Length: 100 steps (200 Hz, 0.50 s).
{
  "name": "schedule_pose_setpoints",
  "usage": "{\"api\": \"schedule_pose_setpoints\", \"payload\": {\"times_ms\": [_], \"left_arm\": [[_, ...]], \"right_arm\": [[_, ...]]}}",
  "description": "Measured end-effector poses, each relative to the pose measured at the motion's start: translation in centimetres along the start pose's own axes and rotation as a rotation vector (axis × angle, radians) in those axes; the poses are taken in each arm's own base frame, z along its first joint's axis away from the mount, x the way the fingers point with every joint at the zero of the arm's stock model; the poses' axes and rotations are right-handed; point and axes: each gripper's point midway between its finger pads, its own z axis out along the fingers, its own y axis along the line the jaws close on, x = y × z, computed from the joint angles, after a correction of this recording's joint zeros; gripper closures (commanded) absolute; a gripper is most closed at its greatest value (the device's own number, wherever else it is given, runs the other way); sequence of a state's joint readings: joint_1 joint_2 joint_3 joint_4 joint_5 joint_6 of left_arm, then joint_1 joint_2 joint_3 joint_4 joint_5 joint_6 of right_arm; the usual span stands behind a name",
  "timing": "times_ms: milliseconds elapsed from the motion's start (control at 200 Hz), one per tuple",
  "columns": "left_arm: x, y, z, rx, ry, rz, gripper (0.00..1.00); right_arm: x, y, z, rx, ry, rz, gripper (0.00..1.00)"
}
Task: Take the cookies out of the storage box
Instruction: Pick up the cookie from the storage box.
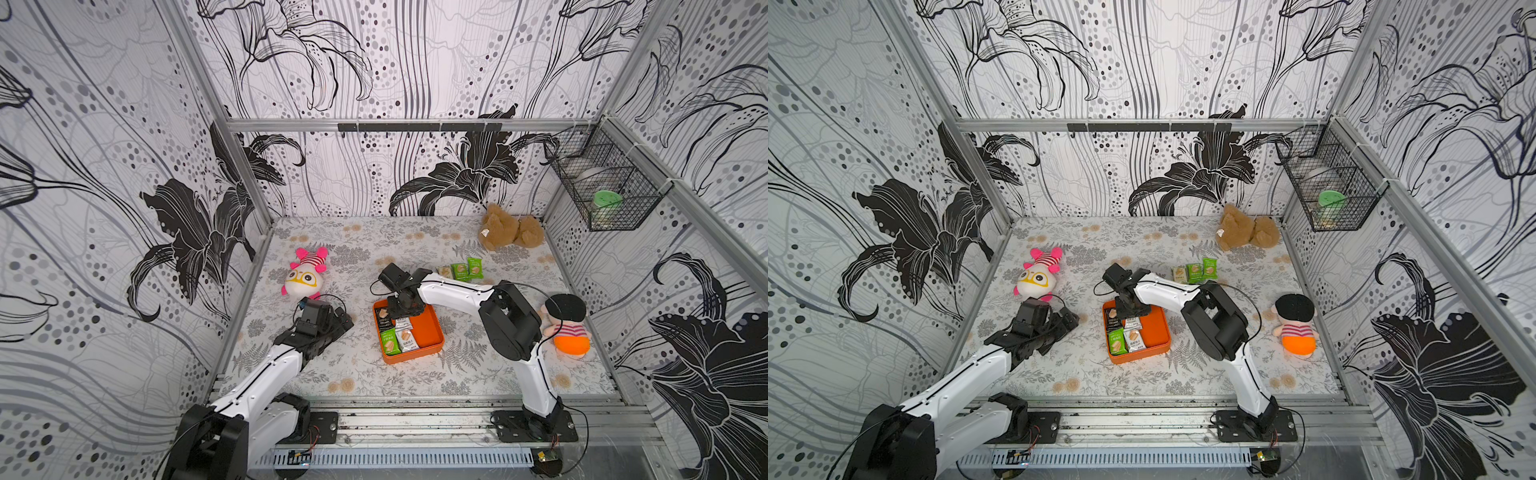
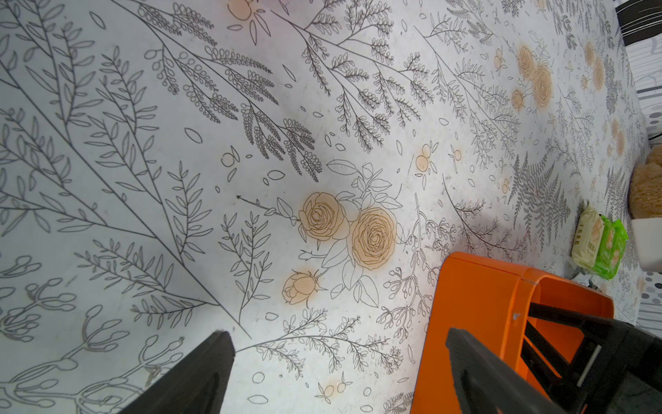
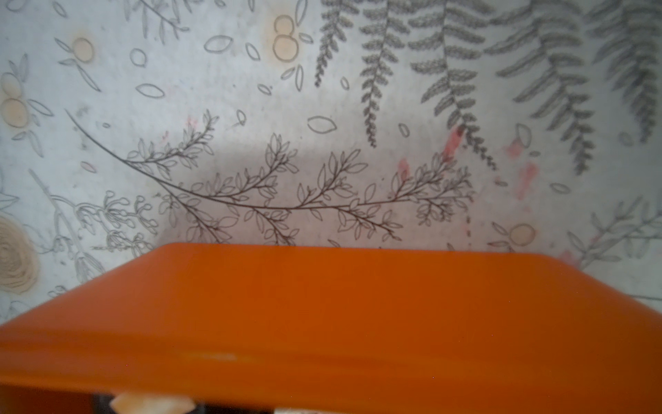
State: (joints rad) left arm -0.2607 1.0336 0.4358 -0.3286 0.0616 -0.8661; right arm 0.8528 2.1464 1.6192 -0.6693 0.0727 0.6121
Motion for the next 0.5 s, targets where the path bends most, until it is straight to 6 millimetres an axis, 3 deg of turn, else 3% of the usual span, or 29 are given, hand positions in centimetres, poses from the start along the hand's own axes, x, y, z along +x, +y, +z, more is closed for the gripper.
{"api": "schedule_pose_setpoints", "payload": {"times_ms": [205,501], "left_arm": [[-0.2,-0.3,-0.1,0.003,0.0,0.0,0.03],[-0.5,-1.2,-0.2,0.022,0.007,-0.019,0.03]], "right_arm": [[-0.3,0.1,-0.8,-0.009,-0.014,-0.011,0.6],[-1.8,0.6,-7.4,-0.088,-0.128,-0.018,0.62]]}}
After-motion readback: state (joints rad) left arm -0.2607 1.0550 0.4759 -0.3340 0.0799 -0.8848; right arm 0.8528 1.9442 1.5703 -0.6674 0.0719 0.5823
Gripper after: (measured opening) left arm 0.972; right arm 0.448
